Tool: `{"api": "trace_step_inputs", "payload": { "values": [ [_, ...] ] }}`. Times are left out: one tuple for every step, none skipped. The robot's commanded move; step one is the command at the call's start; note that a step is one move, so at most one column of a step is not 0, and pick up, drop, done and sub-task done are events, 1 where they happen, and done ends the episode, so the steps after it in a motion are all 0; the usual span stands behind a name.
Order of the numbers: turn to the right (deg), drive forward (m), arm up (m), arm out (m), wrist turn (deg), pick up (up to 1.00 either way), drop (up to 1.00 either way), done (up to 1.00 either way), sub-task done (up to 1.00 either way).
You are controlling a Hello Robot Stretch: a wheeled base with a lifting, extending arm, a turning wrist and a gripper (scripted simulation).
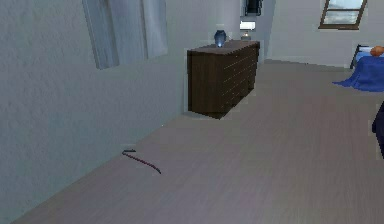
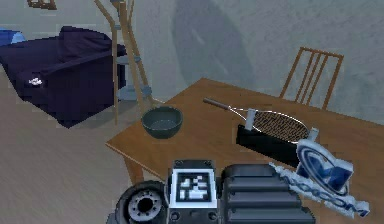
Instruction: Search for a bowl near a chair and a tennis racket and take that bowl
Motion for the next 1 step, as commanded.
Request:
{"api": "trace_step_inputs", "payload": {
  "values": [
    [0.0, 0.00, 0.00, 0.50, 0.0, 0.00, 0.00, 0.00, 0.00]
  ]
}}
